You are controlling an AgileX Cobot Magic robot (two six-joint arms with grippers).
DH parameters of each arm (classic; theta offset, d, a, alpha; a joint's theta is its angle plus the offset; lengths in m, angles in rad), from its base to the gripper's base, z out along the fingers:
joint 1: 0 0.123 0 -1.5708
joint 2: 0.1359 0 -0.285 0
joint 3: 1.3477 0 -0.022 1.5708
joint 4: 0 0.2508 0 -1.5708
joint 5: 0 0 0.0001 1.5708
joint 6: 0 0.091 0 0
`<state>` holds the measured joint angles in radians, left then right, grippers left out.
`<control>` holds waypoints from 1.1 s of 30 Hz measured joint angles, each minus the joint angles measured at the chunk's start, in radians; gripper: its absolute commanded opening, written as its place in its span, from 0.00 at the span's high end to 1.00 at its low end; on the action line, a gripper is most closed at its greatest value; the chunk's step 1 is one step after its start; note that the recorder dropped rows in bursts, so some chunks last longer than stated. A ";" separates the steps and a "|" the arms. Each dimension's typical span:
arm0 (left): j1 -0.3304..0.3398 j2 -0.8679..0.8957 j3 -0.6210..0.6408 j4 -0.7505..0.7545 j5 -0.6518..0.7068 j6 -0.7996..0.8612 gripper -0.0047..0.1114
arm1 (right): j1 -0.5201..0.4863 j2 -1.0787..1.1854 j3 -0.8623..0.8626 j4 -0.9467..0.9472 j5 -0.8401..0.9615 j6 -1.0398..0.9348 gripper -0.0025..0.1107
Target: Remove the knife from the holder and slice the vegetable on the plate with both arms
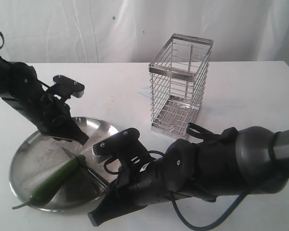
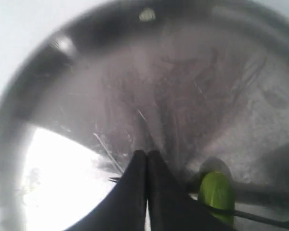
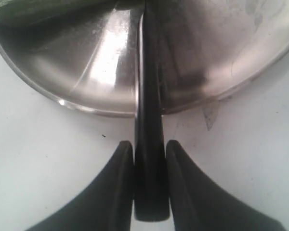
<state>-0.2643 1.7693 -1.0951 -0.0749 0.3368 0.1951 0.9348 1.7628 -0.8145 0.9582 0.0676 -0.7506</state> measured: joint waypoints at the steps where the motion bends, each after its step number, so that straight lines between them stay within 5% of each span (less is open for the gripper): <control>1: 0.000 -0.017 -0.006 0.007 0.002 0.000 0.96 | 0.000 0.000 0.000 0.000 0.000 0.000 0.98; 19: 0.000 -0.066 0.106 -0.036 0.056 -0.002 0.95 | 0.000 0.000 0.000 -0.002 -0.003 0.000 0.98; 33: 0.000 -0.113 0.123 -0.086 0.145 0.016 0.63 | 0.000 0.000 0.000 -0.002 -0.006 0.000 0.98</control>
<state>-0.2643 1.6559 -0.9725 -0.1611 0.4816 0.2114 0.9348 1.7628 -0.8145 0.9563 0.0621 -0.7506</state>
